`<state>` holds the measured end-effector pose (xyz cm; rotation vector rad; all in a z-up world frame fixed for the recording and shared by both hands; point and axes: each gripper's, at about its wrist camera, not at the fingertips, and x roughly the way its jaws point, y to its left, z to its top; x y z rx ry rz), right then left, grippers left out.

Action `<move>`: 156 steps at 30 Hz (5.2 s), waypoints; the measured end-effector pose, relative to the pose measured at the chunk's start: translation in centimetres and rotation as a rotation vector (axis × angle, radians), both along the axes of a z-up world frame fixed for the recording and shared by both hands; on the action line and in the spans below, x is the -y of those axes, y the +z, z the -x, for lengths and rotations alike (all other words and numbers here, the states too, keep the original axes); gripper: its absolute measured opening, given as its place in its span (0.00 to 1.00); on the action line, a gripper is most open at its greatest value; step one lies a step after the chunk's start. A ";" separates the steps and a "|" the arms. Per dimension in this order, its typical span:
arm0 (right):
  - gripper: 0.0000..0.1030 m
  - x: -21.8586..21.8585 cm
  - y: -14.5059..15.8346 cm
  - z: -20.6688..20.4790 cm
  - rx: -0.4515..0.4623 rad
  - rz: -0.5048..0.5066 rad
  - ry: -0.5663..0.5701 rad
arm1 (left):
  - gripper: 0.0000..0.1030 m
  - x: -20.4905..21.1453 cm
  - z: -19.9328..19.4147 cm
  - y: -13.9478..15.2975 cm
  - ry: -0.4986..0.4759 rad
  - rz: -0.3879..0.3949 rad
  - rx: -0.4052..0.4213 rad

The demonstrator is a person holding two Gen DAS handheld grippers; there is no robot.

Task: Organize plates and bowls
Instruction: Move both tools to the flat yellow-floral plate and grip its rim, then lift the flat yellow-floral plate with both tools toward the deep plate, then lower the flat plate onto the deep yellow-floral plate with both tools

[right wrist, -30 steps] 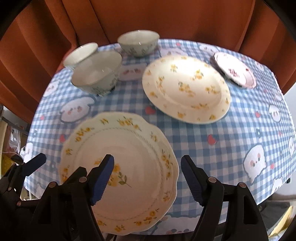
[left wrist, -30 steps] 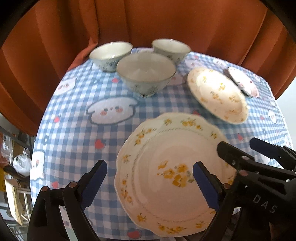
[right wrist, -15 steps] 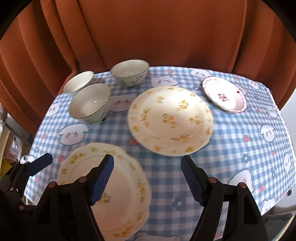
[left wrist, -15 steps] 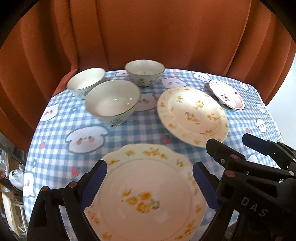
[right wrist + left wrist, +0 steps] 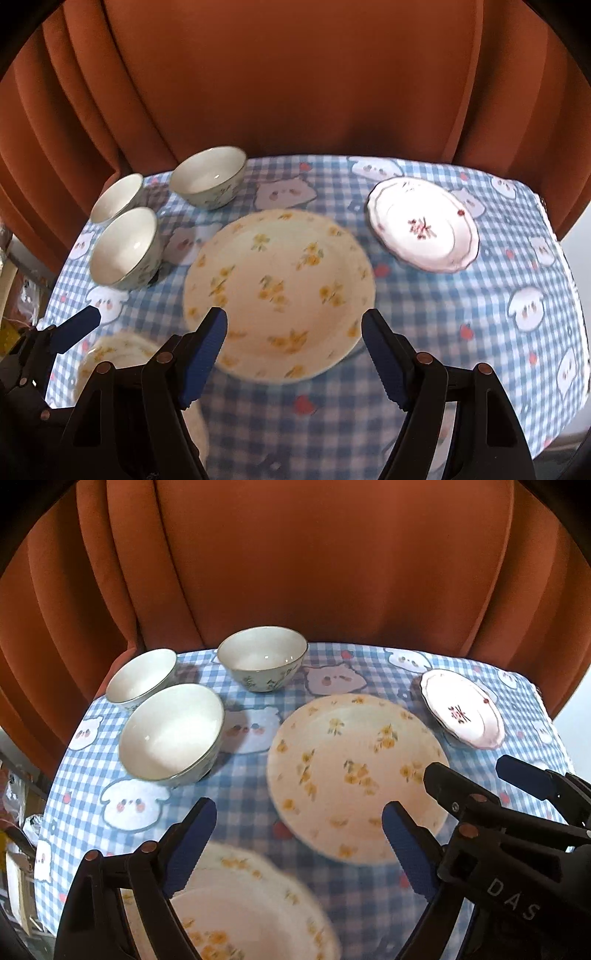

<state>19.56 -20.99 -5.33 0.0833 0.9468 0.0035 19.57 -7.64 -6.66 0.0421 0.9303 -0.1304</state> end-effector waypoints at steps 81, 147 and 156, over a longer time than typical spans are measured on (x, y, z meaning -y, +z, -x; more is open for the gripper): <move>0.55 8.4 -10.5 -3.5 -0.300 -0.045 0.051 | 0.64 6.0 -3.7 -8.5 0.083 -0.111 -0.242; 0.56 -10.3 -6.2 7.1 -0.306 0.081 0.037 | 0.64 -12.3 6.8 -7.3 0.056 0.048 -0.307; 0.56 -10.7 -7.0 6.4 -0.315 0.085 0.061 | 0.64 -12.6 6.7 -7.7 0.086 0.025 -0.294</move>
